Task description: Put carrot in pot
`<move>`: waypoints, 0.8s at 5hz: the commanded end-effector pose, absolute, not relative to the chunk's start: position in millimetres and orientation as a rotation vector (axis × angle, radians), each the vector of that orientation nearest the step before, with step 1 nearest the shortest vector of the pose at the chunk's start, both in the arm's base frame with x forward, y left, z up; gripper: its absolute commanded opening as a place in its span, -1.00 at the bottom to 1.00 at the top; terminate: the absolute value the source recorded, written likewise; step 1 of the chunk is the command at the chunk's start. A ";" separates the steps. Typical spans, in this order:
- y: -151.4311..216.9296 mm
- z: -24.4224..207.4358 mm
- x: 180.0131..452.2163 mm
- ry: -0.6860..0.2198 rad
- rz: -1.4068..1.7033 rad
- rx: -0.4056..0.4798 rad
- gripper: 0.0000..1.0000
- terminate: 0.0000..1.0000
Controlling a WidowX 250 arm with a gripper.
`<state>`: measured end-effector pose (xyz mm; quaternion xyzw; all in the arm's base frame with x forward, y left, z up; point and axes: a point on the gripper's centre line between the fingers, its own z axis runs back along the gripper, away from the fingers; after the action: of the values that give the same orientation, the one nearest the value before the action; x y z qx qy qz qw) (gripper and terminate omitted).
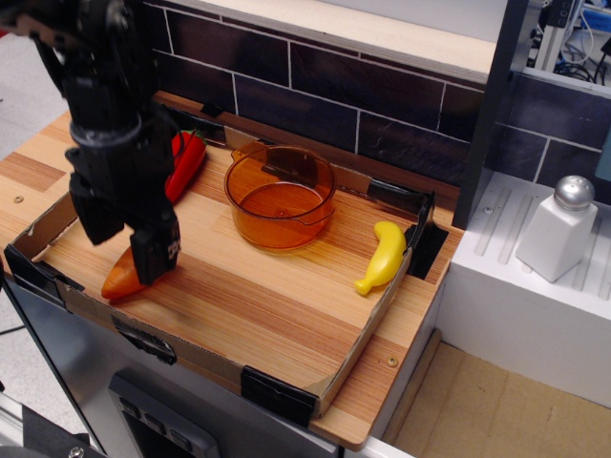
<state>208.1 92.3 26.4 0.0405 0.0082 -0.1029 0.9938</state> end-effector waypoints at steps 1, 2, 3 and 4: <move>99.6 9.2 207.1 -0.003 -0.250 0.136 1.00 -1.00; 99.3 2.7 205.7 -0.004 -0.249 0.138 1.00 -1.00; 99.6 1.3 206.3 0.002 -0.231 0.132 -1.00 -1.00; 99.7 17.8 210.0 -0.018 -0.218 0.115 -1.00 -1.00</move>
<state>206.3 89.7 6.0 0.0422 0.0160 -0.1048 0.9935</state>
